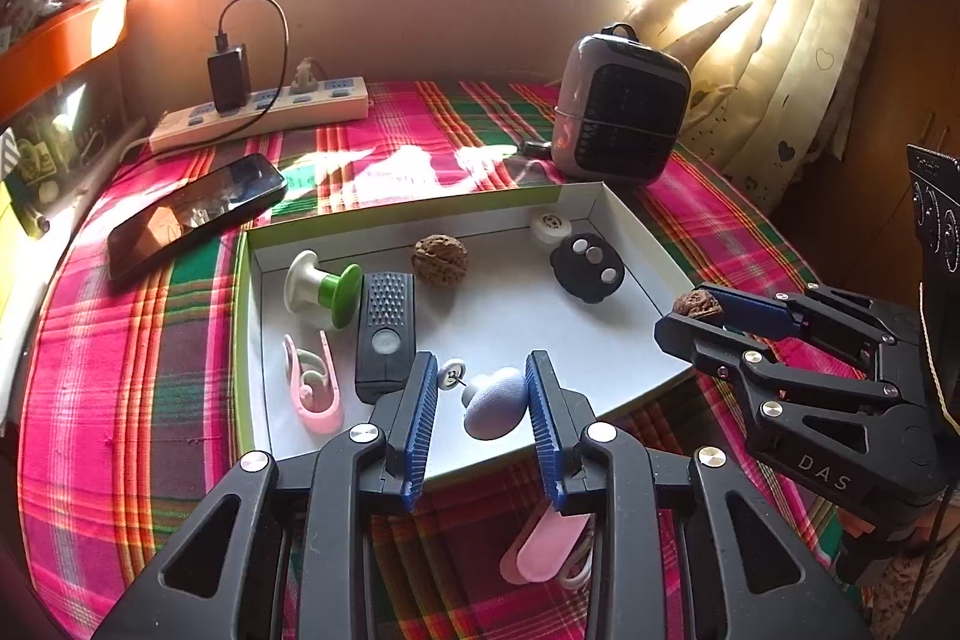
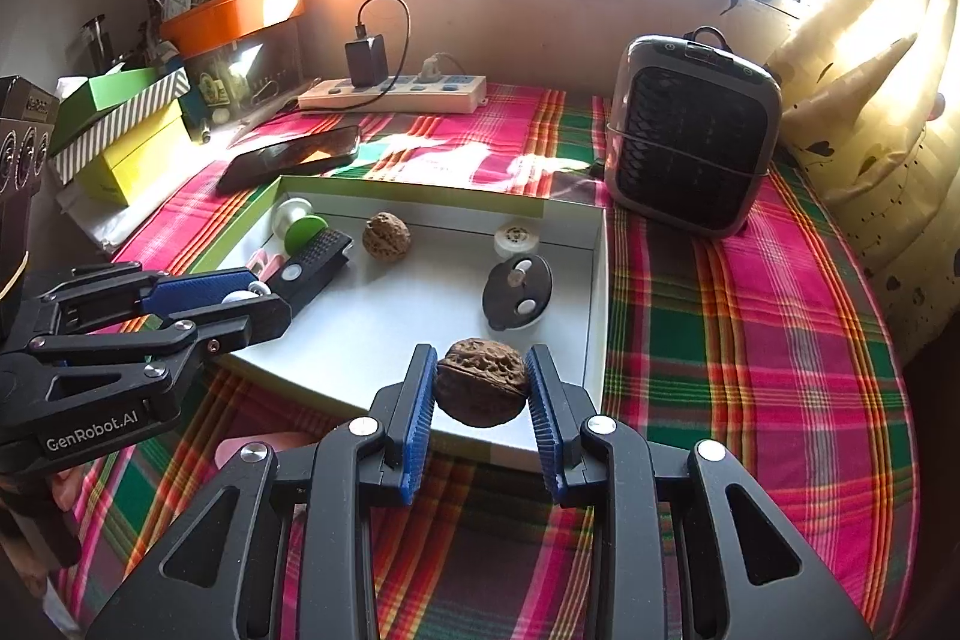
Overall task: Organize objects
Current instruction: 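Carry the mushroom knob with the left tool while the right tool carries the walnut over the box, then lower the knob into the box with the left tool while the right tool lowers the walnut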
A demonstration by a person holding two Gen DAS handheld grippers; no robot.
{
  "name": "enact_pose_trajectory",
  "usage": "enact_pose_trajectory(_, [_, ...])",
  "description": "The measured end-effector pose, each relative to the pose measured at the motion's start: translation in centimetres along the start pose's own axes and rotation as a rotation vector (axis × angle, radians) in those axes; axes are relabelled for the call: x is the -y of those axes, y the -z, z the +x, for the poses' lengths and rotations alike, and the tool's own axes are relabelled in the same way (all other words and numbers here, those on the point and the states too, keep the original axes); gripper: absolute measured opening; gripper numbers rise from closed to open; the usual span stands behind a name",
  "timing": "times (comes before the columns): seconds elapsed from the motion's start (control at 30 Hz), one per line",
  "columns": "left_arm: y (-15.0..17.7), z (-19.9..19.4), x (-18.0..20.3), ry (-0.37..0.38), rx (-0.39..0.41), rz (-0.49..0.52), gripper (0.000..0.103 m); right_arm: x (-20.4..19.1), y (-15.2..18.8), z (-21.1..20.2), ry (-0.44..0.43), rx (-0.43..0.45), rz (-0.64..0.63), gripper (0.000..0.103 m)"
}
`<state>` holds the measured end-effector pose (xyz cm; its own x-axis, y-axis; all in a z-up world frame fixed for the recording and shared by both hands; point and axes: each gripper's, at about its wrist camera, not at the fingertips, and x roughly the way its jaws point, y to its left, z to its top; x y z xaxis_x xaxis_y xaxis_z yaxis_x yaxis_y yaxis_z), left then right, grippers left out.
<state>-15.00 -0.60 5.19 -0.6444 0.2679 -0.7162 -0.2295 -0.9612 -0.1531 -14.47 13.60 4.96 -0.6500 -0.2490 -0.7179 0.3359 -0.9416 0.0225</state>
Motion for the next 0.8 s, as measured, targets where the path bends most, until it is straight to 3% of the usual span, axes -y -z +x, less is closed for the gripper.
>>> enact_pose_trajectory(0.8, [-1.4, 5.0, 0.6, -0.048, -0.064, 0.058, 0.028, 0.4, -0.4, 4.3, -0.002, -0.073, -0.037, 0.032])
